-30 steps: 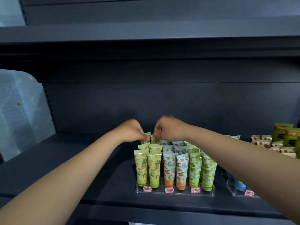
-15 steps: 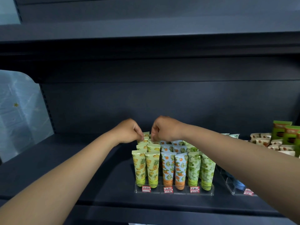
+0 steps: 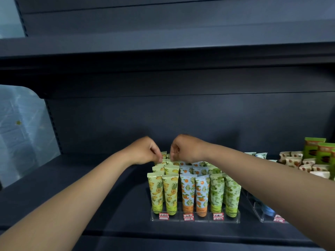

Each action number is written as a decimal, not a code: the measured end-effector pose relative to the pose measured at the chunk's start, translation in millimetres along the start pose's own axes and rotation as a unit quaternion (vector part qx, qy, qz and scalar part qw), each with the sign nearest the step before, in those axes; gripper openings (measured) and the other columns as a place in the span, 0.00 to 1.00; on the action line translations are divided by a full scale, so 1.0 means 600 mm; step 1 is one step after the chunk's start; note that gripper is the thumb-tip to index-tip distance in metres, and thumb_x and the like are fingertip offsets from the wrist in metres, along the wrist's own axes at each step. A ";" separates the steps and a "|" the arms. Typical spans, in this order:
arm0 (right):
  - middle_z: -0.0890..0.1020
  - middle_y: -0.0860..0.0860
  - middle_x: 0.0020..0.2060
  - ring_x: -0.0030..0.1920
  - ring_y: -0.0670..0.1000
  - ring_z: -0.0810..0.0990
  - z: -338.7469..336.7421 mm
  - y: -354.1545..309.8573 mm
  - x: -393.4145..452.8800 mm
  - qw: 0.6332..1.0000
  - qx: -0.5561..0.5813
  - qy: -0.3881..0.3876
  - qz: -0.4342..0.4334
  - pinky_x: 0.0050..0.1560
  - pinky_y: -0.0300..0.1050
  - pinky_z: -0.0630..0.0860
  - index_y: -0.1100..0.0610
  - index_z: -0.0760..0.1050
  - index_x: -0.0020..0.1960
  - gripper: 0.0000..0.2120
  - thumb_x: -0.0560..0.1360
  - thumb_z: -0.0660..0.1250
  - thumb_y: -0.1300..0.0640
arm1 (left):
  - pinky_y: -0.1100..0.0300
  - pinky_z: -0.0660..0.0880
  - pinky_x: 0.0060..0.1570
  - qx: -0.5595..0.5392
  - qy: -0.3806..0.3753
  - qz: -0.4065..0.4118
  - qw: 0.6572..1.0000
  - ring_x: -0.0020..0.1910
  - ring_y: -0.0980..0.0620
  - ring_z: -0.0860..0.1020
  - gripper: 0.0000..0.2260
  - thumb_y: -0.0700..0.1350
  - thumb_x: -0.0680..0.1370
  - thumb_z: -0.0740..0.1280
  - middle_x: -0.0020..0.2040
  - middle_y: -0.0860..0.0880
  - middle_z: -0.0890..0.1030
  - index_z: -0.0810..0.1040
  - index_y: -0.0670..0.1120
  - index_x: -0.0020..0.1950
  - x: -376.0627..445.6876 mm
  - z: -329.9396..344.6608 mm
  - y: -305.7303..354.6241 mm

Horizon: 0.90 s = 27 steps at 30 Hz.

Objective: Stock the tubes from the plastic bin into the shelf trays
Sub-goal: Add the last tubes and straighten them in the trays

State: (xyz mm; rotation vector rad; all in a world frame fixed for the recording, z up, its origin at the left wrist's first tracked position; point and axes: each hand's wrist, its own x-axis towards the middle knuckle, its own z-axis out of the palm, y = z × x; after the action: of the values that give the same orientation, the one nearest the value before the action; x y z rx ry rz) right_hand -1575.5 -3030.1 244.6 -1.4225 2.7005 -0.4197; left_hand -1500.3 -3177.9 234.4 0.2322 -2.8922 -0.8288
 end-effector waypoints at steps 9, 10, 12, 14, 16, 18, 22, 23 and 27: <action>0.83 0.47 0.47 0.47 0.45 0.78 -0.020 0.008 0.000 0.999 0.033 0.021 -0.008 0.45 0.37 0.72 0.55 0.82 0.50 0.09 0.76 0.64 0.59 | 0.68 0.70 0.46 0.007 0.001 0.000 1.000 0.40 0.64 0.77 0.03 0.42 0.72 0.72 0.36 0.61 0.80 0.85 0.48 0.44 0.006 -0.009 0.000; 0.83 0.48 0.48 0.47 0.45 0.77 -0.022 0.010 0.004 0.999 0.036 0.023 -0.008 0.45 0.37 0.71 0.55 0.82 0.50 0.09 0.76 0.63 0.60 | 0.68 0.70 0.47 0.006 0.002 0.000 1.000 0.40 0.64 0.77 0.03 0.42 0.73 0.72 0.37 0.60 0.81 0.85 0.47 0.45 0.007 -0.010 -0.001; 0.83 0.48 0.51 0.48 0.45 0.77 -0.023 0.015 0.013 0.999 0.036 0.019 -0.006 0.46 0.37 0.71 0.55 0.81 0.52 0.10 0.76 0.63 0.60 | 0.67 0.70 0.48 0.005 0.009 -0.004 1.000 0.42 0.61 0.77 0.04 0.42 0.73 0.71 0.40 0.56 0.82 0.85 0.47 0.47 0.012 -0.014 -0.002; 0.82 0.49 0.52 0.51 0.47 0.78 -0.022 0.020 0.023 0.999 0.037 0.015 0.001 0.47 0.37 0.71 0.55 0.81 0.53 0.09 0.75 0.66 0.59 | 0.66 0.70 0.50 0.010 0.028 -0.013 0.999 0.46 0.58 0.78 0.05 0.42 0.74 0.71 0.43 0.54 0.81 0.84 0.47 0.49 0.019 -0.016 -0.003; 0.82 0.48 0.52 0.52 0.47 0.78 -0.019 0.023 0.033 0.999 0.038 0.010 0.004 0.48 0.37 0.70 0.54 0.81 0.53 0.08 0.74 0.68 0.58 | 0.65 0.71 0.50 0.011 0.045 -0.026 0.999 0.49 0.55 0.78 0.07 0.43 0.74 0.71 0.45 0.53 0.80 0.83 0.47 0.51 0.029 -0.016 -0.007; 0.81 0.48 0.52 0.50 0.46 0.77 -0.016 0.025 0.039 1.000 0.027 0.008 0.001 0.47 0.37 0.69 0.55 0.82 0.52 0.08 0.74 0.69 0.57 | 0.65 0.72 0.51 0.009 0.045 -0.036 0.998 0.50 0.53 0.79 0.08 0.44 0.73 0.71 0.47 0.51 0.81 0.83 0.48 0.52 0.038 -0.013 -0.011; 0.80 0.48 0.47 0.48 0.46 0.77 -0.006 0.026 0.051 1.000 0.002 -0.006 -0.004 0.47 0.39 0.71 0.55 0.82 0.49 0.06 0.74 0.70 0.56 | 0.66 0.71 0.51 0.012 0.021 -0.039 0.999 0.51 0.53 0.79 0.09 0.43 0.73 0.71 0.50 0.50 0.82 0.82 0.46 0.53 0.047 -0.004 -0.018; 0.80 0.48 0.46 0.48 0.47 0.77 -0.004 0.026 0.054 1.000 0.002 -0.009 -0.003 0.48 0.40 0.73 0.55 0.83 0.48 0.05 0.74 0.69 0.56 | 0.66 0.71 0.50 0.013 0.016 -0.036 0.999 0.50 0.54 0.79 0.09 0.43 0.73 0.71 0.49 0.50 0.82 0.83 0.46 0.53 0.049 -0.001 -0.018; 0.82 0.50 0.50 0.51 0.50 0.79 0.000 0.022 0.062 1.000 -0.006 -0.012 -0.007 0.51 0.43 0.76 0.55 0.83 0.48 0.05 0.74 0.68 0.56 | 0.66 0.70 0.45 0.015 0.017 -0.031 0.999 0.44 0.56 0.78 0.04 0.42 0.73 0.71 0.42 0.52 0.82 0.84 0.47 0.47 0.055 0.008 -0.019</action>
State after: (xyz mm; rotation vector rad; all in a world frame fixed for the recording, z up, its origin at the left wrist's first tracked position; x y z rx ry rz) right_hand -1607.4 -3053.6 244.0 -1.4412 2.6799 -0.3869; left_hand -1532.3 -3191.1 226.9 0.3366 -2.8805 -0.7843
